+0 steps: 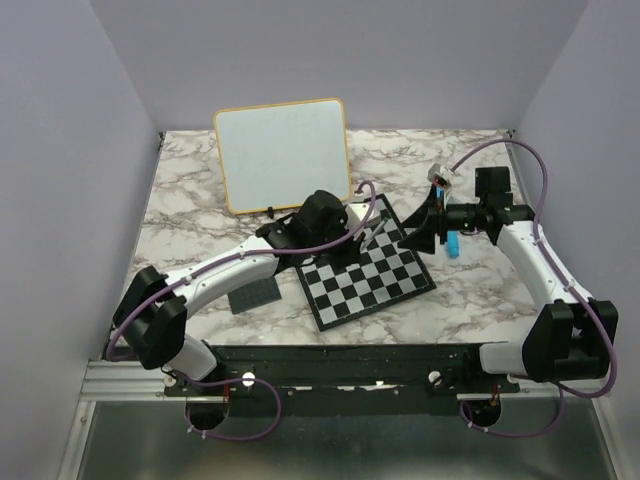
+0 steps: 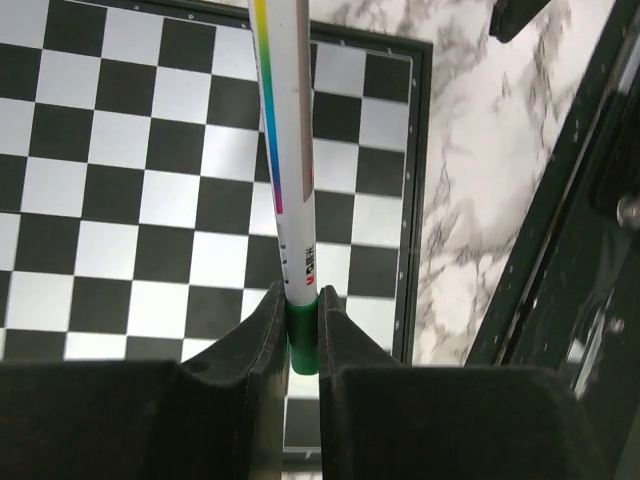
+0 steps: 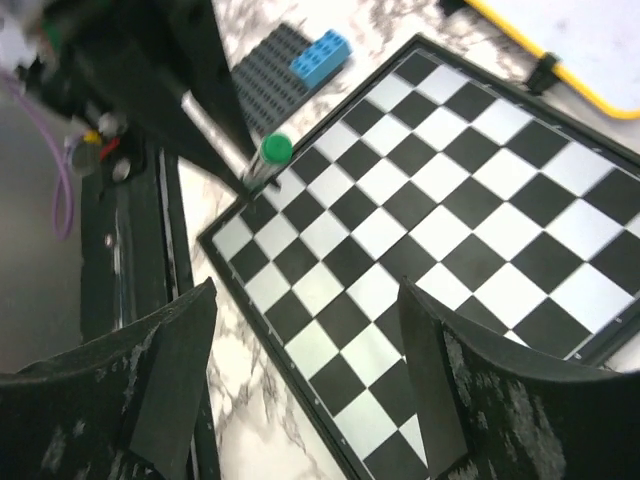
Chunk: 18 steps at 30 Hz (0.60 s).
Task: Write a sentence on the whiteboard
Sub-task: Pass from the left arm to the right
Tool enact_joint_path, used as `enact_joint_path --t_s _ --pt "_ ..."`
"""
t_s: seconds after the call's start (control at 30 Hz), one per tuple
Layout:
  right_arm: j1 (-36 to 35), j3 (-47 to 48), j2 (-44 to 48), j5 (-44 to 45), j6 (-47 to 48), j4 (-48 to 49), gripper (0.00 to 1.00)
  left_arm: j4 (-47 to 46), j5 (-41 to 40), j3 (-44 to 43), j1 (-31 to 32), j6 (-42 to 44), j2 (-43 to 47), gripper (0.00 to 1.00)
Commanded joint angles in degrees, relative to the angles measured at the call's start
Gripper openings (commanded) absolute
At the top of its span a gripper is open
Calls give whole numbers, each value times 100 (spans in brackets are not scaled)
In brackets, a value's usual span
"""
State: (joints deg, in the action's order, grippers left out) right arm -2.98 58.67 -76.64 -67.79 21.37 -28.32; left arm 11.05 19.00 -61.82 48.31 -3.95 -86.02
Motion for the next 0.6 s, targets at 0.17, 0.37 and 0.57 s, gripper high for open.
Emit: enact_joint_path --t_s 0.17,0.37,0.57 --pt "-290 152 -290 -1175 5228 -3680 81 2446 1237 -682 29 2240 121 0" --pt "-799 109 -351 -1210 4625 -3243 81 2490 1413 -840 187 2205 -38 0" --pt "-1204 126 -491 -1368 4122 -2926 80 2332 1519 -902 301 2074 -161 0"
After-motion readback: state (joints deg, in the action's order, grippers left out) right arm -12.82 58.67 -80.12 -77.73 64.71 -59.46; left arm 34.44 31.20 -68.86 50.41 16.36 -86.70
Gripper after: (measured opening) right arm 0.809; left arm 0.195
